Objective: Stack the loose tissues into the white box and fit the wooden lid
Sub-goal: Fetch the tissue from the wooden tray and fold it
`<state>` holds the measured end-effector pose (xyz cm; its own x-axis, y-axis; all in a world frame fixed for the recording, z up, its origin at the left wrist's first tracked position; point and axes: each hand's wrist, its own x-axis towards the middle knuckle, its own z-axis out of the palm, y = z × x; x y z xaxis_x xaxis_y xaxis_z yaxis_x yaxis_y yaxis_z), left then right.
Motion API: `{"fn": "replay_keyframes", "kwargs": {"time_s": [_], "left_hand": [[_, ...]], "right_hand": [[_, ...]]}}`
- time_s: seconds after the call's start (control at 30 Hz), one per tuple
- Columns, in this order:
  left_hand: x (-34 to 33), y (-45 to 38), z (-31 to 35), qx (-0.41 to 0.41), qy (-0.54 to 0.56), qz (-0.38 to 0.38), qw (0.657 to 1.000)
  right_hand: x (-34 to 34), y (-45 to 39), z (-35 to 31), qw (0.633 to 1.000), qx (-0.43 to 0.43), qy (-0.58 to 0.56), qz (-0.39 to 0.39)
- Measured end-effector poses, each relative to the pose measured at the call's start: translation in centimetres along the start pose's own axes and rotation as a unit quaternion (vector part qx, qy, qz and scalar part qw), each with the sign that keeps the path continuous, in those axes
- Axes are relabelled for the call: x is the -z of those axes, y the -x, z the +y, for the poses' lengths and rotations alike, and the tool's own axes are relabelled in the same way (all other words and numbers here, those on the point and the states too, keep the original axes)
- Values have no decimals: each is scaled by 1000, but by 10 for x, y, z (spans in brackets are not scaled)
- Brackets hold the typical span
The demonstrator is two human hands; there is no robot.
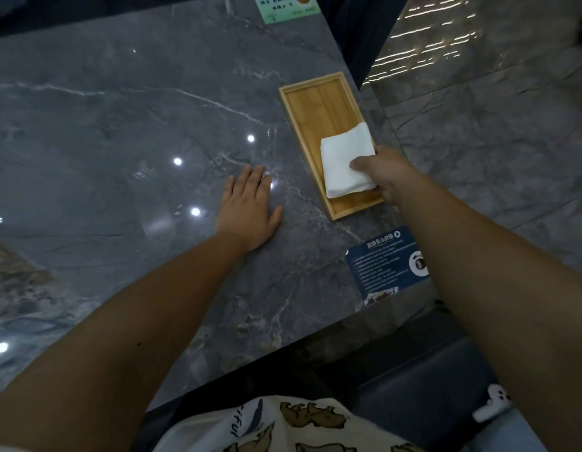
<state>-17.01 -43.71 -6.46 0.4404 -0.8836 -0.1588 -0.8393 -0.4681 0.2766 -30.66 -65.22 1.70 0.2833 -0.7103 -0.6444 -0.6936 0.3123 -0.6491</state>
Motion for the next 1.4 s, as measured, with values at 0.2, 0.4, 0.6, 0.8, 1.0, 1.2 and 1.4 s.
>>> {"fn": "replay_keyframes", "kwargs": {"time_s": [0.2, 0.4, 0.6, 0.8, 1.0, 1.2, 1.4], "left_hand": [[19, 0, -7, -16, 78, -13, 997], [76, 21, 13, 232, 737, -39, 633], [112, 87, -25, 218, 825, -48, 519], [124, 167, -95, 258, 772, 68, 577], [133, 250, -178, 287, 716, 143, 620], [139, 317, -256, 252, 635, 151, 714], [138, 343, -298, 222, 490, 196, 820]], "right_hand": [[-2, 27, -9, 997, 42, -28, -58], [-40, 87, -30, 970, 85, -105, -204], [-109, 134, -28, 957, 131, -61, -250], [-205, 185, -28, 941, 137, -34, -307], [-298, 231, -26, 920, 106, -29, -377], [-368, 270, -29, 894, 181, 65, -405], [-415, 297, -25, 885, 329, 133, -301]]}}
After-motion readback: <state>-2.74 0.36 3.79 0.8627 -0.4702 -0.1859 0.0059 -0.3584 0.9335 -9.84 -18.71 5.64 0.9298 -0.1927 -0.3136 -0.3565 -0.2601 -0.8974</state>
